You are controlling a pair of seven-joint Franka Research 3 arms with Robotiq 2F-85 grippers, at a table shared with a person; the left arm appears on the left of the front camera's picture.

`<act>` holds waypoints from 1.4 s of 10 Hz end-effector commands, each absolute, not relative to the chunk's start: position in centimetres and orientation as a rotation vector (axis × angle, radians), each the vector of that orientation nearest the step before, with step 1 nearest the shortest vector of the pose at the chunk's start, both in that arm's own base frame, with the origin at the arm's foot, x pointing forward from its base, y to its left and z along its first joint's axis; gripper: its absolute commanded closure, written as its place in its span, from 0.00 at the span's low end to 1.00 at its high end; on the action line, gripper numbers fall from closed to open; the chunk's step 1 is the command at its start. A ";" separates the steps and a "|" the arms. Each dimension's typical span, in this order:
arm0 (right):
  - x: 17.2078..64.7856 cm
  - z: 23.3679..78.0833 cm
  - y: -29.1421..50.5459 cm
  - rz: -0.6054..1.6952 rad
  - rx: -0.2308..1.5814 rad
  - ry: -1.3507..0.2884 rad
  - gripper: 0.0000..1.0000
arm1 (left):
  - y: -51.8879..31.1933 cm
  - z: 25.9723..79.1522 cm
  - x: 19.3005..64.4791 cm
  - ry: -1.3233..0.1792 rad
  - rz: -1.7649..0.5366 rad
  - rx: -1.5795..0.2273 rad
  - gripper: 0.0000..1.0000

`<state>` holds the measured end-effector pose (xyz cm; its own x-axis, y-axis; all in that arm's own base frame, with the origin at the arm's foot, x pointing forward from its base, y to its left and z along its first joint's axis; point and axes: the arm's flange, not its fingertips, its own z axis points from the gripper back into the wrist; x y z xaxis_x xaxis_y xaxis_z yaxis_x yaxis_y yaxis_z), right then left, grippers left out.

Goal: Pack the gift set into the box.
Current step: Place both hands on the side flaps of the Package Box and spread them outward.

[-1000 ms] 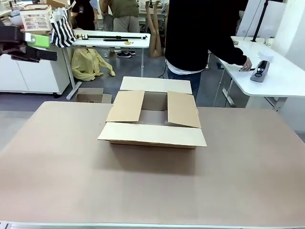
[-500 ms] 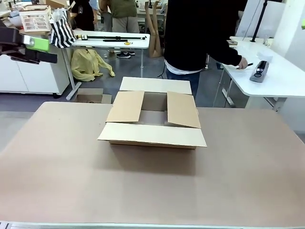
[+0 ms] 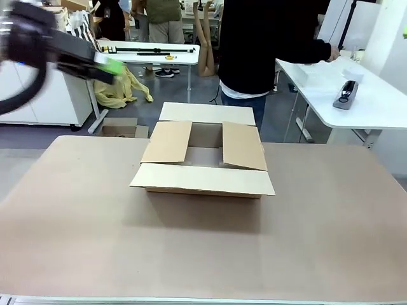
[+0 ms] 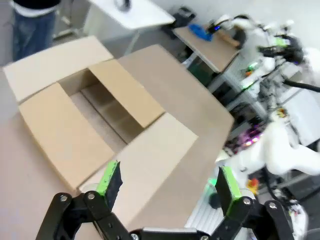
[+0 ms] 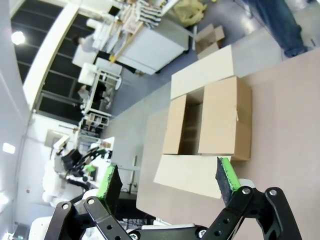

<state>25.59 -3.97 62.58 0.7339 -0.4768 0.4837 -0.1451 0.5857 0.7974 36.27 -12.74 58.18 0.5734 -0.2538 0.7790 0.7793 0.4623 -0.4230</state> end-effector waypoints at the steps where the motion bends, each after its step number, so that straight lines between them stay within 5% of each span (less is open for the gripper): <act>1: 25.8 62.7 -4.1 -0.199 0.957 -0.748 0.00 | -18.1 57.5 41.5 -0.580 -0.634 -0.610 0.00; 5: 25.8 62.7 -4.1 -0.199 0.957 -0.748 0.00 | -27.7 51.1 45.4 -0.477 -0.614 -0.199 0.00; 6: 25.8 62.7 -4.1 -0.199 0.957 -0.748 0.00 | -27.8 50.3 45.4 -0.258 -0.757 -0.487 0.00; 7: 25.8 62.7 -4.1 -0.199 0.957 -0.748 0.00 | -26.6 50.9 43.9 -0.561 -0.670 -0.292 0.00; 9: 25.8 62.7 -4.1 -0.199 0.957 -0.748 0.00 | -28.3 48.3 44.7 -0.448 -0.700 -0.326 0.00; 10: 25.8 62.7 -4.1 -0.199 0.957 -0.748 0.00 | -29.1 47.9 45.6 -0.395 -0.364 -0.114 0.00; 14: 25.8 62.7 -4.1 -0.199 0.957 -0.748 0.00 | -34.9 46.3 49.5 -0.339 -0.214 -0.028 0.00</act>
